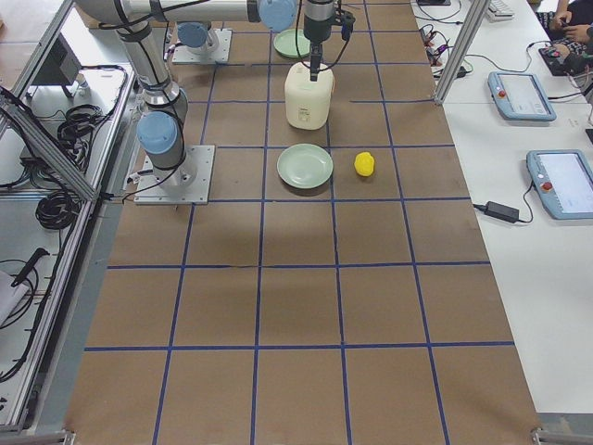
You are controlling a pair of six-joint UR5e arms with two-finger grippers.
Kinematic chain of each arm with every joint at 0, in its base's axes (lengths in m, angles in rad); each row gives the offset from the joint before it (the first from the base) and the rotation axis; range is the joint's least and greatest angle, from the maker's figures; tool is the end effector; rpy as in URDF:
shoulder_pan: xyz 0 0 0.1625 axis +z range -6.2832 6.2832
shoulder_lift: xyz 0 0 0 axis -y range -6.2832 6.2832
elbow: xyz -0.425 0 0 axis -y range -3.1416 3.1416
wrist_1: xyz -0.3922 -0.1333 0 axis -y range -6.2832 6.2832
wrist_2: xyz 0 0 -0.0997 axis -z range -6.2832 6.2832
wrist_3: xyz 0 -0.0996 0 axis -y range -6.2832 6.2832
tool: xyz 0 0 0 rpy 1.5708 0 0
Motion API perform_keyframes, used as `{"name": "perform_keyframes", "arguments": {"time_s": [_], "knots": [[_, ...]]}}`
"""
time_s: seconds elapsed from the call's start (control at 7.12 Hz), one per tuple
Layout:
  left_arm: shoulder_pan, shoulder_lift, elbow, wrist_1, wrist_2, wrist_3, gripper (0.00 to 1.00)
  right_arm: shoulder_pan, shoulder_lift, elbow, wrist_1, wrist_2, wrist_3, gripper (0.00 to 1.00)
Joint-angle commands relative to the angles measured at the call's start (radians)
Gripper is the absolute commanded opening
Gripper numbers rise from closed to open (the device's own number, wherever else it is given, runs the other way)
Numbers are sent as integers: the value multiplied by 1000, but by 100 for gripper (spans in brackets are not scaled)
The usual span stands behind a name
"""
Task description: Press rice cooker button
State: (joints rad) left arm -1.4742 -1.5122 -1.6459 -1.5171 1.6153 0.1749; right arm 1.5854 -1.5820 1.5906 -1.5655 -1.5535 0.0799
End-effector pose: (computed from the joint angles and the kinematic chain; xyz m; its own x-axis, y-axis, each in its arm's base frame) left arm -0.0829 -0.4808 0.4846 -0.9958 0.0766 -0.0502 0.0781 0.9965 -0.0289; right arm 0.1421 -0.4837 0.4831 -0.9977 0.0655 -0.0161 0.0652 0.9978 0.0152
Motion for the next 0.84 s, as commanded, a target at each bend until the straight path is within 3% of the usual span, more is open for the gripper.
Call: {"name": "perform_keyframes", "arguments": {"time_s": [0.0, 0.7], "knots": [[0, 0, 0, 0, 0, 2, 100, 1, 1, 0, -2, -2, -17, 100], [0, 0, 0, 0, 0, 0, 100, 1, 4, 3, -16, -3, -71, 100]]}}
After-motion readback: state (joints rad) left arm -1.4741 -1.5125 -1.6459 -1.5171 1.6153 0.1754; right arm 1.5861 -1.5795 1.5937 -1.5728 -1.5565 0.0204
